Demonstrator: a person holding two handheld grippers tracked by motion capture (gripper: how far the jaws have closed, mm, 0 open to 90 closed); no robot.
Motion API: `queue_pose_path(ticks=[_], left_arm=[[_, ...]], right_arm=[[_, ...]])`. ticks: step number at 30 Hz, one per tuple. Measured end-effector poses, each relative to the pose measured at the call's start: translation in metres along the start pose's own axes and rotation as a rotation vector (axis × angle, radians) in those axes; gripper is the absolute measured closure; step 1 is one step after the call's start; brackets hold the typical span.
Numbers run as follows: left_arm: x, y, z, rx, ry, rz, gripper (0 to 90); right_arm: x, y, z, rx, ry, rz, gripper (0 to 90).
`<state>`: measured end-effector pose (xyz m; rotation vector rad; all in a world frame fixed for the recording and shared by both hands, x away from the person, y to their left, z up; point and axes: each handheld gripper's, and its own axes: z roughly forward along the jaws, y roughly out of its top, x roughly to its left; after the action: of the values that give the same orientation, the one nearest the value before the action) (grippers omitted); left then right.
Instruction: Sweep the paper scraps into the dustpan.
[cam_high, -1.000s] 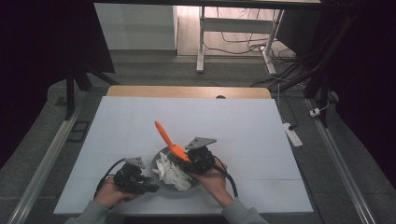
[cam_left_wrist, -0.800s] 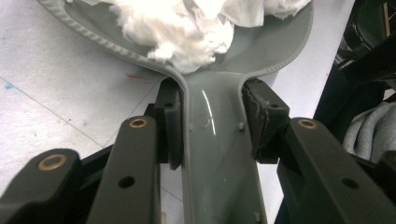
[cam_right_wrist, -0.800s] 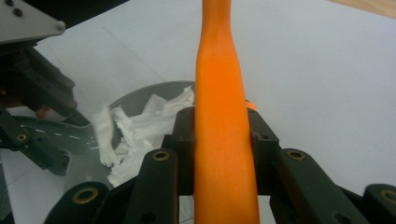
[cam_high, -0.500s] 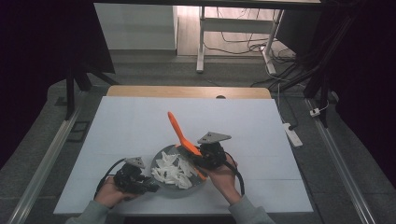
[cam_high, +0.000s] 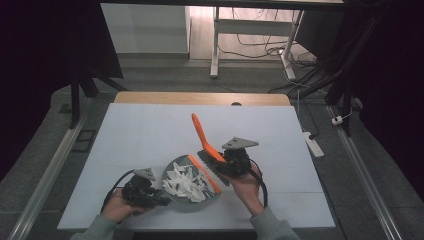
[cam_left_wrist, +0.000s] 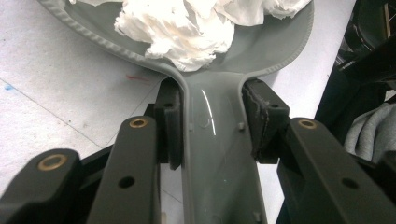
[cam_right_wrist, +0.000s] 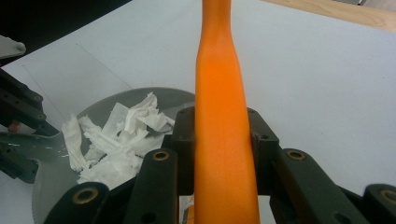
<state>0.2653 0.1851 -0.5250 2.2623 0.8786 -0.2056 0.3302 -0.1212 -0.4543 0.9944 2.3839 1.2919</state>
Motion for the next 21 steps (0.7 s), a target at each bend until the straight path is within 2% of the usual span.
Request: queue_pose_path(ticks=[10,21], left_arm=[[0.0,0.0,0.0,-0.004,0.001,0.0,61.4],[0.001,-0.001,-0.003,-0.04,0.018,-0.008,61.4]], right_arm=[[-0.008,-0.002,-0.006,-0.007,-0.017,0.021,69.7],[-0.021,-0.007,-0.017,-0.026,-0.033,0.033,69.8]])
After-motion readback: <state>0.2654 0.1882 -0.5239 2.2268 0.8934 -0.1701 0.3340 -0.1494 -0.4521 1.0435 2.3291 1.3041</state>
